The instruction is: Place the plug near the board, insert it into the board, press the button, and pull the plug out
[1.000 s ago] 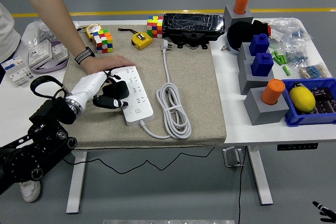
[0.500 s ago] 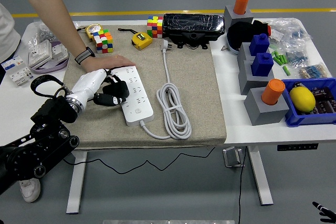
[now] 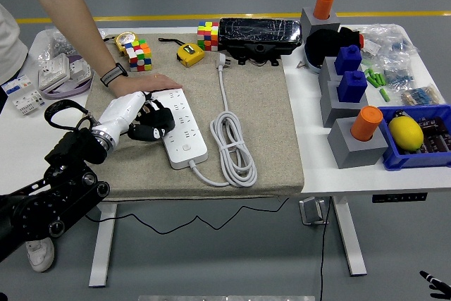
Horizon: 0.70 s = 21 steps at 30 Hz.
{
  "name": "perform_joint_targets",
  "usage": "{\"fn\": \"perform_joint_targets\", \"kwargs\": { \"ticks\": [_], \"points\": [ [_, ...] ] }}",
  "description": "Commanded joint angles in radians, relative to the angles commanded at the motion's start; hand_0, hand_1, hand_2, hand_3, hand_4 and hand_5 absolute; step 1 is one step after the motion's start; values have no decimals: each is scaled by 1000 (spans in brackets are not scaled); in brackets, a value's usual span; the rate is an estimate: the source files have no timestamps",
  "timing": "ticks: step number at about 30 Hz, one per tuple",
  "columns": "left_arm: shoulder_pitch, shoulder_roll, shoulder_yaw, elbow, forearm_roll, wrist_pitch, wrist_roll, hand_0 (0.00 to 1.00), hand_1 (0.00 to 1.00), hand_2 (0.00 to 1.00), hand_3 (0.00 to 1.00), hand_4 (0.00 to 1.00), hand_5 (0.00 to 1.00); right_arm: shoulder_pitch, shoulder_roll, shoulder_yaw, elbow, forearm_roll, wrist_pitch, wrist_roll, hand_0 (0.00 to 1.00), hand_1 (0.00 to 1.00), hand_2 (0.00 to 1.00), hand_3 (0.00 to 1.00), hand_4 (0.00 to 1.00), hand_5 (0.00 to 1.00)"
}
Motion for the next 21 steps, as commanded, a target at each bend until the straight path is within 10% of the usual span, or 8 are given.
{"fn": "perform_joint_targets", "kwargs": {
  "ticks": [21],
  "points": [
    [5, 1, -9, 9, -64, 73, -52, 275, 349, 344, 433, 671, 2, -1, 1, 1, 1, 0, 0, 2, 647, 644, 623, 549, 982, 535]
  ]
}}
